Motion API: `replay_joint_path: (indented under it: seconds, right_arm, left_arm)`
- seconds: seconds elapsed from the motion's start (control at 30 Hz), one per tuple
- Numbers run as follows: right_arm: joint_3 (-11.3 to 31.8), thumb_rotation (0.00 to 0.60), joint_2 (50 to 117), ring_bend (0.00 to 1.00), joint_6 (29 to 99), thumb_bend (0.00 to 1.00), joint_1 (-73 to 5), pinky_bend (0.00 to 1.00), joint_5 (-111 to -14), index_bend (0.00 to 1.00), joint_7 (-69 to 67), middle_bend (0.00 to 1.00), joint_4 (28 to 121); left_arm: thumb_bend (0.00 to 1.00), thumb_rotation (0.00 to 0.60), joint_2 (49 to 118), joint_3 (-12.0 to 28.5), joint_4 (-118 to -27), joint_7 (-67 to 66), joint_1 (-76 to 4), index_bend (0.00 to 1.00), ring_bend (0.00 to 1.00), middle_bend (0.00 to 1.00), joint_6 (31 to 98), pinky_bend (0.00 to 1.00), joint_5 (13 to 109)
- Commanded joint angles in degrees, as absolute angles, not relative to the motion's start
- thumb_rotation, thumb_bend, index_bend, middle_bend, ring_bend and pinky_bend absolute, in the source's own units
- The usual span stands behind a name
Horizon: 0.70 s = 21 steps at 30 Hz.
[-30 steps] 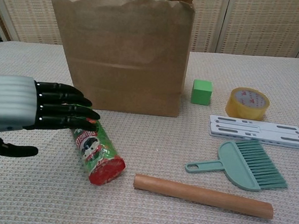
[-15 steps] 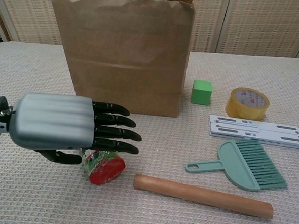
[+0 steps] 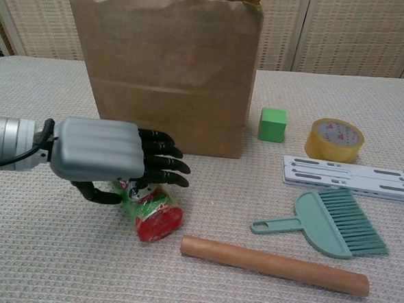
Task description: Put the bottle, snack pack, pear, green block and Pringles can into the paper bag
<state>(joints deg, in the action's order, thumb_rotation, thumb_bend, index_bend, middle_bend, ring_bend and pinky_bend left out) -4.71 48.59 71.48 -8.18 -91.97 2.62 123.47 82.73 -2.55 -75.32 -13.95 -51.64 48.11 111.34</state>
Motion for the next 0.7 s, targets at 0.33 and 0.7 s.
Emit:
replay_joint_path:
  seconds: [0.33,0.7]
  right_arm:
    - [-4.45,0.6,48.38,0.0,70.59,0.01,-8.74,0.0,-90.77,0.0,1.92,0.0,123.47]
    - [-4.86,0.6,48.18,0.0,70.73,0.01,-8.6,0.0,-91.72,0.0,1.89,0.0,123.91]
  left_arm:
    - [0.39,0.6,84.82,-1.38,-72.98,-23.52,-52.15,0.01,0.0,0.0,43.44,0.1,105.29]
    - [0.66,0.6,80.06,-5.54,-76.76,-23.36,-51.52,0.62,0.61,0.65,45.1,0.76,105.78]
